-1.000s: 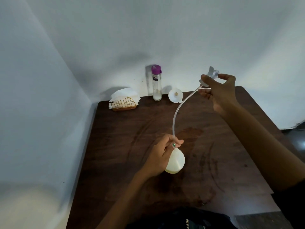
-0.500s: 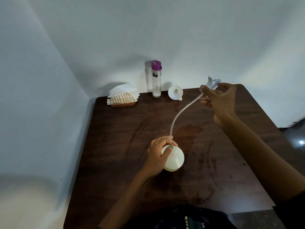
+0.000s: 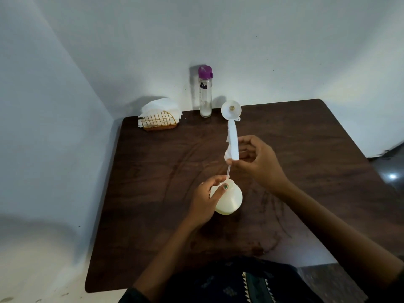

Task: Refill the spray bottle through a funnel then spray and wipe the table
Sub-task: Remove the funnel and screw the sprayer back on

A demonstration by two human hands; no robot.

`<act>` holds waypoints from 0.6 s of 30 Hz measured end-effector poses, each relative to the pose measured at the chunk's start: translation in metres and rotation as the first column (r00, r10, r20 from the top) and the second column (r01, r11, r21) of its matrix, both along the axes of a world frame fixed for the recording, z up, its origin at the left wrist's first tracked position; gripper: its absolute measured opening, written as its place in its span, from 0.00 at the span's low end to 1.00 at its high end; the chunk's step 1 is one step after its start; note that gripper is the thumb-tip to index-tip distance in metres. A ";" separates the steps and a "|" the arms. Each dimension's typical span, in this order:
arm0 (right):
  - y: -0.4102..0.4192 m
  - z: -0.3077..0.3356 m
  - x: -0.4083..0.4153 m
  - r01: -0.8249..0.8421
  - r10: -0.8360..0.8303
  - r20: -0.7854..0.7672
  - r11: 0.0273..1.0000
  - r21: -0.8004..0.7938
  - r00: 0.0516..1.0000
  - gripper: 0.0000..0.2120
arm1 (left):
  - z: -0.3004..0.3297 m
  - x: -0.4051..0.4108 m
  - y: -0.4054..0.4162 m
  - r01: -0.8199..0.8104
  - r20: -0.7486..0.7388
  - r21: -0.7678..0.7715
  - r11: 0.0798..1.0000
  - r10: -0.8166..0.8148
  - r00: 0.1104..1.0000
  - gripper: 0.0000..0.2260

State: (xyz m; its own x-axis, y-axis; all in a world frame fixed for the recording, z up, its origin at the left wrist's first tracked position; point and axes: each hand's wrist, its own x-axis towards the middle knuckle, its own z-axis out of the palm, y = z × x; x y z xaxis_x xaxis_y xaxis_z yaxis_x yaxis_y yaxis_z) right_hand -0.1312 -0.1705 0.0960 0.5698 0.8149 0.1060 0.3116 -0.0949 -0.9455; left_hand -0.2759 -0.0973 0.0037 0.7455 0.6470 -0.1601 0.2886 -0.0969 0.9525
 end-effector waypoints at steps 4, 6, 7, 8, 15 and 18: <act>-0.004 -0.014 -0.004 -0.122 0.128 0.069 0.989 -0.083 0.989 0.19 | -0.001 -0.001 -0.007 -0.006 -0.055 -0.035 0.999 0.004 0.998 0.20; -0.008 -0.024 -0.007 -0.171 0.183 0.088 0.977 -0.124 0.979 0.17 | -0.004 -0.001 -0.009 0.007 -0.109 -0.016 1.000 -0.009 0.994 0.26; -0.010 -0.029 -0.008 -0.185 0.199 0.097 0.973 -0.141 0.975 0.16 | -0.006 -0.001 -0.010 0.016 -0.128 0.011 1.000 -0.014 0.992 0.28; -0.012 -0.033 -0.008 -0.195 0.213 0.105 0.968 -0.158 0.971 0.15 | -0.008 -0.001 -0.010 0.020 -0.137 0.039 0.999 -0.014 0.990 0.31; -0.011 -0.046 -0.019 -0.273 0.306 0.106 0.930 -0.247 0.946 0.12 | -0.013 -0.017 -0.004 0.005 -0.196 0.107 0.994 0.016 0.980 0.37; -0.010 -0.042 -0.015 -0.305 0.341 0.091 0.911 -0.277 0.936 0.12 | -0.016 -0.020 -0.003 0.027 -0.228 0.112 0.993 -0.001 0.974 0.32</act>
